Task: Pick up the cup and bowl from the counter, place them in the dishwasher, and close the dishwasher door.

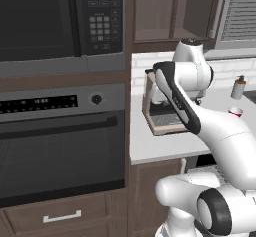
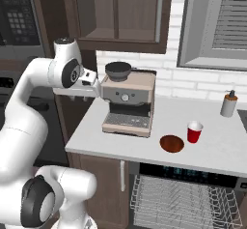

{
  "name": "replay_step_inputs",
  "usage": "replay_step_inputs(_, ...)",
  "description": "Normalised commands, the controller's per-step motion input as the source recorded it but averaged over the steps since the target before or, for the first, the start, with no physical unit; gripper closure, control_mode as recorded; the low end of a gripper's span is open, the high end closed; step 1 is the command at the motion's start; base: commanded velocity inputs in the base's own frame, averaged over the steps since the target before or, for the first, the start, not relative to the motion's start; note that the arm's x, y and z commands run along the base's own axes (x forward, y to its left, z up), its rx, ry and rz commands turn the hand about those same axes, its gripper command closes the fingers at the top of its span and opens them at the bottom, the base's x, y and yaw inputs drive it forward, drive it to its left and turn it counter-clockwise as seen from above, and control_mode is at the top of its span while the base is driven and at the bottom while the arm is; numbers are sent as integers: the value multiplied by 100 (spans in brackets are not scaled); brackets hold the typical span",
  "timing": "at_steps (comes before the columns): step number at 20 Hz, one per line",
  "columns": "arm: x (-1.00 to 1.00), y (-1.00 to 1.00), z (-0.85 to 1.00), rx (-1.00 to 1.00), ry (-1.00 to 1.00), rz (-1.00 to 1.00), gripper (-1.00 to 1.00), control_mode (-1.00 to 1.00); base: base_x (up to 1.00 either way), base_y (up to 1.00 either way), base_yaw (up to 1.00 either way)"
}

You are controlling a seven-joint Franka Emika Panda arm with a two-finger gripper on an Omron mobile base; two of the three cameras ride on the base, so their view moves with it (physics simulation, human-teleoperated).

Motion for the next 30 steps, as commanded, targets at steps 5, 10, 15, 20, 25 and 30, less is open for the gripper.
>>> replay_step_inputs(5,0,-40,-4,-3,0,0,-100,-100,0,0,0)
replay_step_inputs(10,1,-89,-18,-11,0,0,-100,-100,0,0,0)
replay_step_inputs(15,0,-92,-41,-13,0,-1,-100,-100,0,0,0)
replay_step_inputs(20,3,-66,-64,-13,2,0,-100,-100,0,0,0)
replay_step_inputs(25,19,-78,-61,0,11,0,-100,-100,0,0,0)
replay_step_inputs(30,30,-56,-49,0,13,0,-100,-100,0,0,0)
